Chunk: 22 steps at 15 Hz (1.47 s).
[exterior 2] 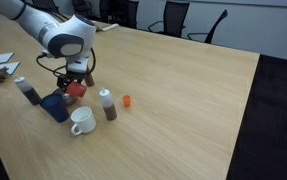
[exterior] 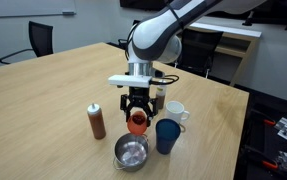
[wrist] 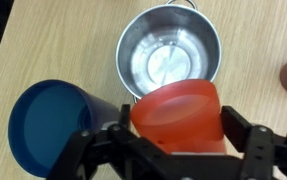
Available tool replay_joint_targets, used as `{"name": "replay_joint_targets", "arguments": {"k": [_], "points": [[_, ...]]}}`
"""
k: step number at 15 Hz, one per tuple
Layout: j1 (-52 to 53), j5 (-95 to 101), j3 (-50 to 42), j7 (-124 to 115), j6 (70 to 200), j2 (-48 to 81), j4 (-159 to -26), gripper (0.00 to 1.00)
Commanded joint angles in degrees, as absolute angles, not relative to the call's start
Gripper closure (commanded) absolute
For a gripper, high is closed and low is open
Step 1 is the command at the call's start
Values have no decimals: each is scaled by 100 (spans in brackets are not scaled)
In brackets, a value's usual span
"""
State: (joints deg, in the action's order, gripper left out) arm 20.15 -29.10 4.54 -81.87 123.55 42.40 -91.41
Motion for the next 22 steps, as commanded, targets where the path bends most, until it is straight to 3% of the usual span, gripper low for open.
{"name": "replay_joint_targets", "arguments": {"k": [1,13,14,22], "points": [[1988,-2571,551,-8487,12473,4182,-9069,36],[1999,-2210,694,-8905,12559,3942,-9189,36],[2007,-2166,694,-8884,12481,4148,-8980,11],[2003,-2167,696,-8889,12480,4087,-9018,11]]}}
